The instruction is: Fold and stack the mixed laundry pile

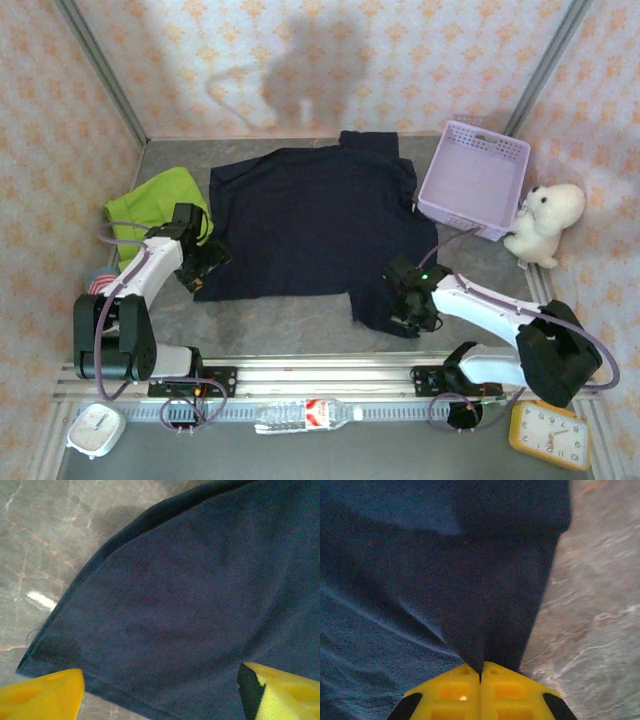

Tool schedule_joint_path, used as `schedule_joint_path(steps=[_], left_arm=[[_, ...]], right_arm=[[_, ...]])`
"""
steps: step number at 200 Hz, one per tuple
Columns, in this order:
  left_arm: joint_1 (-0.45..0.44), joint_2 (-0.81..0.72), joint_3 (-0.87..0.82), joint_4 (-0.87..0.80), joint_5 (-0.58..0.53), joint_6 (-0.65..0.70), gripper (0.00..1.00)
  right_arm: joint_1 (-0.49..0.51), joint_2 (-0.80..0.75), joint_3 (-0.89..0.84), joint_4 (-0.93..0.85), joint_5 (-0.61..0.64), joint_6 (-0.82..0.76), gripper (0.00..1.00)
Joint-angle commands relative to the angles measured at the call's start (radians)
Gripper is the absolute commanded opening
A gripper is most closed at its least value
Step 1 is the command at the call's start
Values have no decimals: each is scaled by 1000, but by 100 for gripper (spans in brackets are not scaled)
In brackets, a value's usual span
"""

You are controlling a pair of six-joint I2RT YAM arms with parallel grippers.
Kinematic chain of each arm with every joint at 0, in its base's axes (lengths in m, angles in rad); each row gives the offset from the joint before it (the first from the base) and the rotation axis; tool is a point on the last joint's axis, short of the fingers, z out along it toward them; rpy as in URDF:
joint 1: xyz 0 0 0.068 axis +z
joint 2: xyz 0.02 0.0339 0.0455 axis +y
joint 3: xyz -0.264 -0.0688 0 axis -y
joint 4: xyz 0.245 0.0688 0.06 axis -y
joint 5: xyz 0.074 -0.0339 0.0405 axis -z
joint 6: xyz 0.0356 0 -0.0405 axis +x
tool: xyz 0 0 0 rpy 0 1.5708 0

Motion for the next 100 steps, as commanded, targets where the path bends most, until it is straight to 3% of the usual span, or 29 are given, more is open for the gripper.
schedule_joint_path(steps=[1,55,100], left_arm=[[9,-48,-31,-80,-53,28,81],[19,-111,-100,-108,-153,-7,79],[20,-70,-153,-11,-143,-73,69]], right_arm=[[-57,-57,33,-69,86,-29,0],[-134,-51,98,-102,115,-121,0],[-150,-68,83,-39,76,-113,0]])
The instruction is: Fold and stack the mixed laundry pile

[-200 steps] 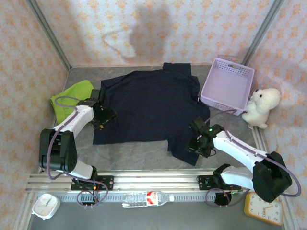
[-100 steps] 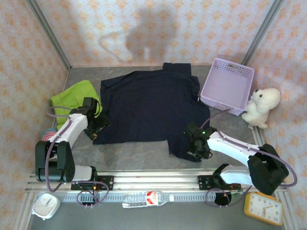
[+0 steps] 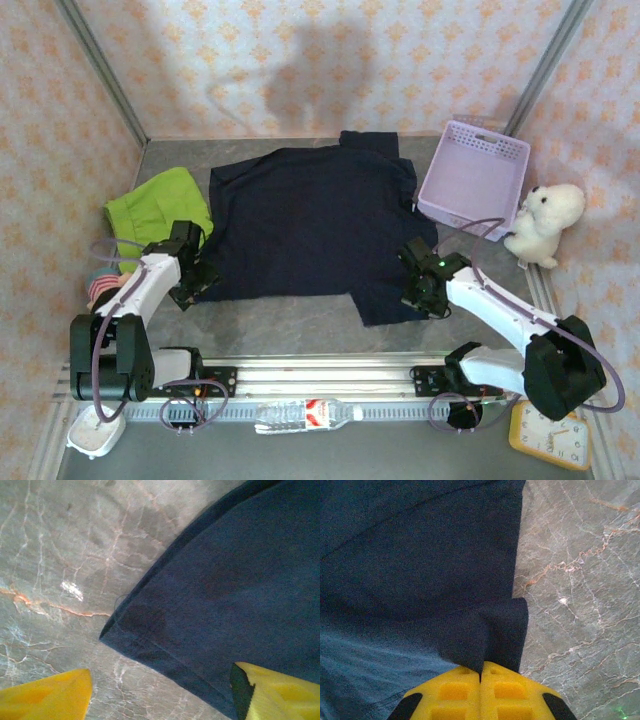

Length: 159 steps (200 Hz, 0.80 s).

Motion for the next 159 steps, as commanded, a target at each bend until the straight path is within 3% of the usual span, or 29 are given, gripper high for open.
schedule_joint_path(steps=[1,78,127,159], left_arm=[[9,25,-27,49,-37,-50,69],[8,163,-54,202,-28,-48,35],[8,254,-4,211,-4,1,4],[7,207,27,159,32,12,2]], right_arm=[[-5,-15,4,6,21,-9,0],[-5,-43,45,-1,51,-30,0],[-7,-63,95,-36,108,-42,0],[-15,-90,166,-80,121,-36,0]])
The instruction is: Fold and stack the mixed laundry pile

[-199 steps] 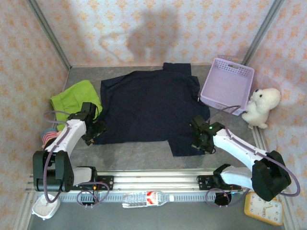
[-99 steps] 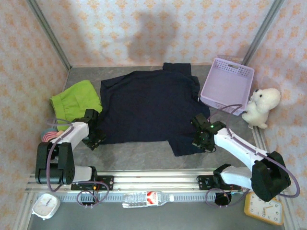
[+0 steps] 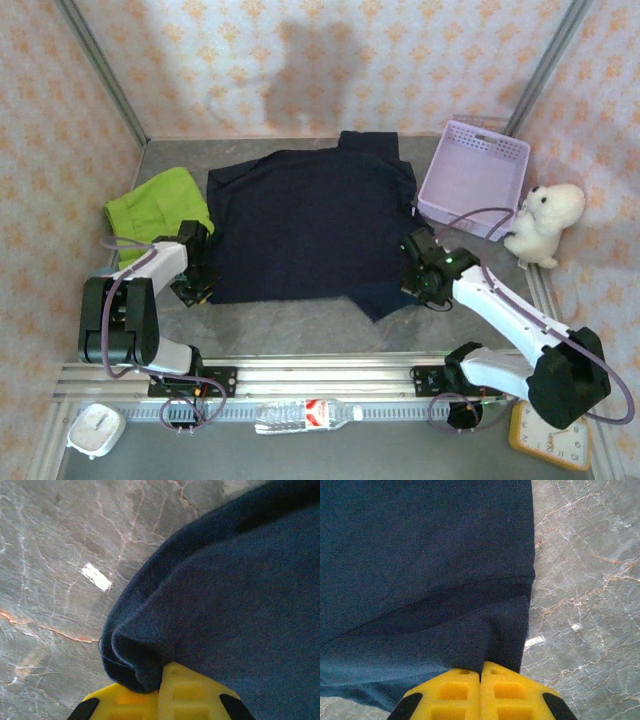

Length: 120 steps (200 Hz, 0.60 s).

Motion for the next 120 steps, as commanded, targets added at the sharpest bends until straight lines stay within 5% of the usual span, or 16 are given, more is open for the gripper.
schedule_joint_path(steps=[1,51,120], left_arm=[[6,13,3,118,53,23,2],[6,-91,192,-21,43,29,0],[6,127,495,-38,25,0,0]], right_arm=[[-14,-39,77,-68,68,-6,0],[-39,12,267,-79,85,-37,0],[-154,268,474,27,69,-142,0]])
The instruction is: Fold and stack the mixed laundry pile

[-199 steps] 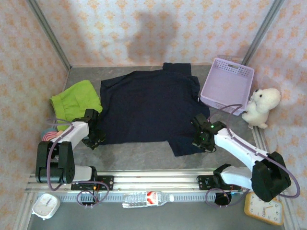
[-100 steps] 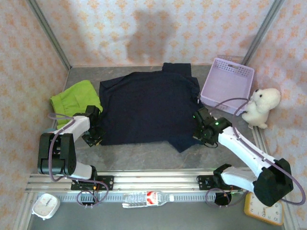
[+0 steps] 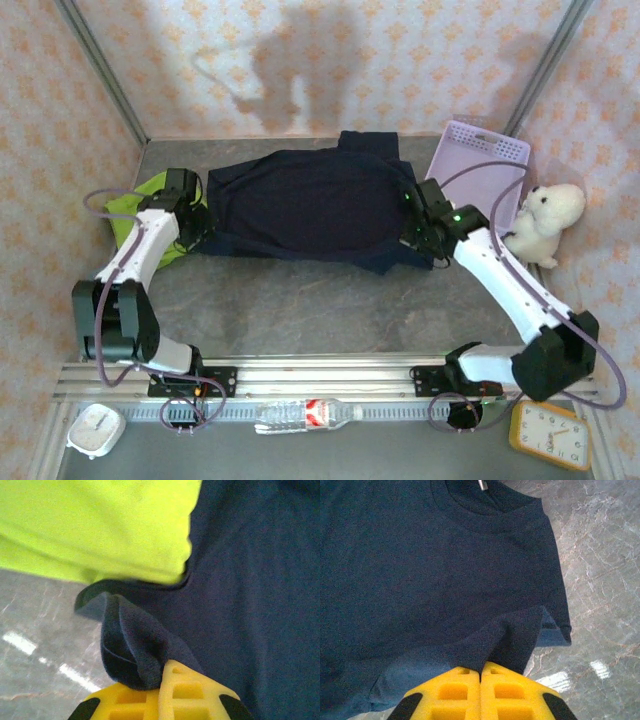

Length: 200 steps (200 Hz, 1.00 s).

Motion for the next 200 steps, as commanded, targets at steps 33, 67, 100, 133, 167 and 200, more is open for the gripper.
schedule_joint_path(steps=[33,67,100,133,167,200], left_arm=[[8,233,216,-54,-71,-16,0],[8,371,352,-104,-96,-34,0],[7,370,375,-119,-114,-33,61],[-40,305,357,-108,-94,2,63],[-152,250,250,-35,-41,-12,56],[-196,299,158,71,24,-57,36]], right_arm=[[-131,323,280,156,-65,-148,0],[-143,646,661,94,-192,-240,18],[-144,664,721,62,-157,-267,46],[-144,527,529,73,-140,-281,45],[-144,401,265,114,-120,-248,33],[-146,412,138,154,-118,-209,24]])
